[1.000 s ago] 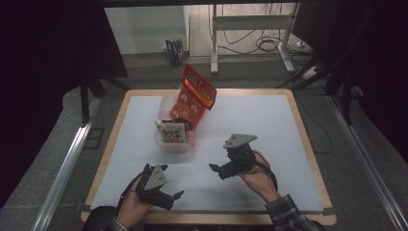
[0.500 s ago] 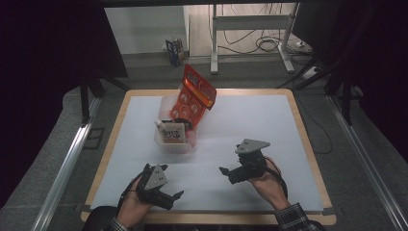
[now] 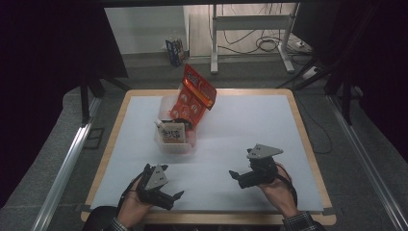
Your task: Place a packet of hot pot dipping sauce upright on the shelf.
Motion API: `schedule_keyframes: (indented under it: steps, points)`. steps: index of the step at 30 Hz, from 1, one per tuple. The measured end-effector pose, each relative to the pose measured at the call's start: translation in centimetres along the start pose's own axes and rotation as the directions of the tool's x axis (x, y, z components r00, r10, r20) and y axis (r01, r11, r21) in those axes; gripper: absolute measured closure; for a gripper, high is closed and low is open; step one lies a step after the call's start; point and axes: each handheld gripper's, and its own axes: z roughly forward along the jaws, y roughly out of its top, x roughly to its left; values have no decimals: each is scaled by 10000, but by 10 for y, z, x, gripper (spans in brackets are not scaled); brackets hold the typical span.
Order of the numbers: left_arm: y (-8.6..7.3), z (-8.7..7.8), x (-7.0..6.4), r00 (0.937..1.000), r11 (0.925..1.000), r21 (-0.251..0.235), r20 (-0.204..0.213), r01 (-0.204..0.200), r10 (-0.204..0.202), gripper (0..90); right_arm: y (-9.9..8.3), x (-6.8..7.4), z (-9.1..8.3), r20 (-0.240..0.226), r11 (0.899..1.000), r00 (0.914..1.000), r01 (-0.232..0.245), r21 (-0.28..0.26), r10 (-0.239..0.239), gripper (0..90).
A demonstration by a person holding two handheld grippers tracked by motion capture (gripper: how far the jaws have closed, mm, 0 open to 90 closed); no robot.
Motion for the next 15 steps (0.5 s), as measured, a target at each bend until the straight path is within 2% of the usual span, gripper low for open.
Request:
schedule_keyframes:
  steps: [8,15]
  points:
    - [0,0,0,10000,10000,11,15,1,-1,0,-10,-4,-9,303,10000,9995,-62,40,61,0]
    - [0,1,0,10000,10000,32,30,8,-9,0,-21,-11,-19,606,9994,9977,-323,111,316,0]
